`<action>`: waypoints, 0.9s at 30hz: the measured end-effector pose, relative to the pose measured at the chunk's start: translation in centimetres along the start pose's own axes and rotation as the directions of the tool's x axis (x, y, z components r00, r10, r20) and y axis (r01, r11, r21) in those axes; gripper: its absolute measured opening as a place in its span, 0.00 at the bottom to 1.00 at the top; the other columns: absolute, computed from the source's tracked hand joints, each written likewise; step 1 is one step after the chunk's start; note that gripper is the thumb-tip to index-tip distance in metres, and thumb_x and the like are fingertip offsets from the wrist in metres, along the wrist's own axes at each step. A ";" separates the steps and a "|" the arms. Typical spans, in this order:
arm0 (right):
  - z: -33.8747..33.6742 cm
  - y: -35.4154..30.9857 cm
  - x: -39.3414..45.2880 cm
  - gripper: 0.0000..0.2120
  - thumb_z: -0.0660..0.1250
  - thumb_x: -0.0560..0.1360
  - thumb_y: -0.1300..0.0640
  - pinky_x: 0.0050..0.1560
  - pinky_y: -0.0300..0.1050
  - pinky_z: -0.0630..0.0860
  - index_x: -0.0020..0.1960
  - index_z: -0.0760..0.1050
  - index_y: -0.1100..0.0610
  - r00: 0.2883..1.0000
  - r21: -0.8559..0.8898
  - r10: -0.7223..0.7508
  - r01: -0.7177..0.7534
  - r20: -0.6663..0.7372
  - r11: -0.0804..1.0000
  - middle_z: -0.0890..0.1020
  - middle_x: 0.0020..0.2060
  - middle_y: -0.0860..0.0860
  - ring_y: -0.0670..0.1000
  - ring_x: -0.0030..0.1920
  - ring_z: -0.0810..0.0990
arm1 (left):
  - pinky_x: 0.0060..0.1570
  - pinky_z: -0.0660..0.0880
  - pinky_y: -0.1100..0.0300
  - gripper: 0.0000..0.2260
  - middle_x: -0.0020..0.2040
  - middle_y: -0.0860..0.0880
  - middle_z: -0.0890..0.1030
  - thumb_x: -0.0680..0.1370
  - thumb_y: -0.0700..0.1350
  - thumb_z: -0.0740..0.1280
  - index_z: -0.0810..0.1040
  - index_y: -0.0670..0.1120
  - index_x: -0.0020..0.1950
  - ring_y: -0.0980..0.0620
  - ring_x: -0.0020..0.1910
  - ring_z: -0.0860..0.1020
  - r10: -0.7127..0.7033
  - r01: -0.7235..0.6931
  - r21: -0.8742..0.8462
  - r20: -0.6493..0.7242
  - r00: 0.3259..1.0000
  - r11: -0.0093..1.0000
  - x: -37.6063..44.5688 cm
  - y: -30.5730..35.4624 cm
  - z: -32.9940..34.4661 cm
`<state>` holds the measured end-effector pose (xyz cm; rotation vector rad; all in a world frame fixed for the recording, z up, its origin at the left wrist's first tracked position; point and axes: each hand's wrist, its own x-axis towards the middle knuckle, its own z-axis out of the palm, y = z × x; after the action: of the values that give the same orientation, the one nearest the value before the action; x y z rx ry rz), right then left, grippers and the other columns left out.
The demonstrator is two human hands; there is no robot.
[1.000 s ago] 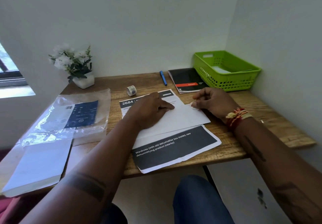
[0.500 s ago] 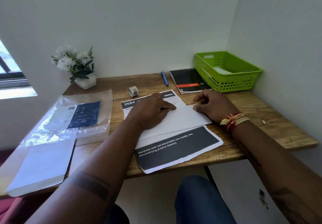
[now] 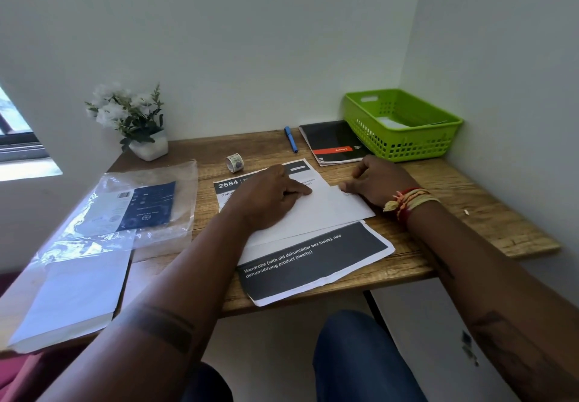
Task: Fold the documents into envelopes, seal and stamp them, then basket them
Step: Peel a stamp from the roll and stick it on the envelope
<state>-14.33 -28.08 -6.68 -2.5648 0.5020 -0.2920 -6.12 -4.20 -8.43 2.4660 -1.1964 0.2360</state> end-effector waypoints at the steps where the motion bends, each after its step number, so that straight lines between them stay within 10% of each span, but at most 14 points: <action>1: -0.1 -0.2 0.1 0.21 0.75 0.70 0.39 0.44 0.45 0.69 0.52 0.76 0.53 1.000 -0.031 0.010 -0.010 0.002 0.999 0.80 0.47 0.49 0.52 0.48 0.77 | 0.42 0.66 0.57 0.13 0.48 0.52 0.74 0.84 0.50 0.65 0.82 0.61 0.66 0.54 0.45 0.73 0.001 -0.001 -0.002 -0.001 1.000 1.000 0.0 0.0 0.0; 27: -1.2 0.3 0.6 0.32 0.72 0.71 0.35 0.56 0.46 0.72 0.68 0.70 0.50 0.982 -0.152 -0.061 0.089 0.180 0.984 0.78 0.63 0.53 0.56 0.61 0.77 | 0.44 0.72 0.55 0.12 0.49 0.51 0.76 0.83 0.50 0.66 0.83 0.62 0.65 0.53 0.46 0.75 -0.017 0.017 -0.024 -0.010 1.000 1.000 0.0 -0.2 0.2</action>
<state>-14.27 -29.10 -5.77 -2.7375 0.3770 -0.0526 -5.91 -4.18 -8.67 2.4510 -1.1669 0.2279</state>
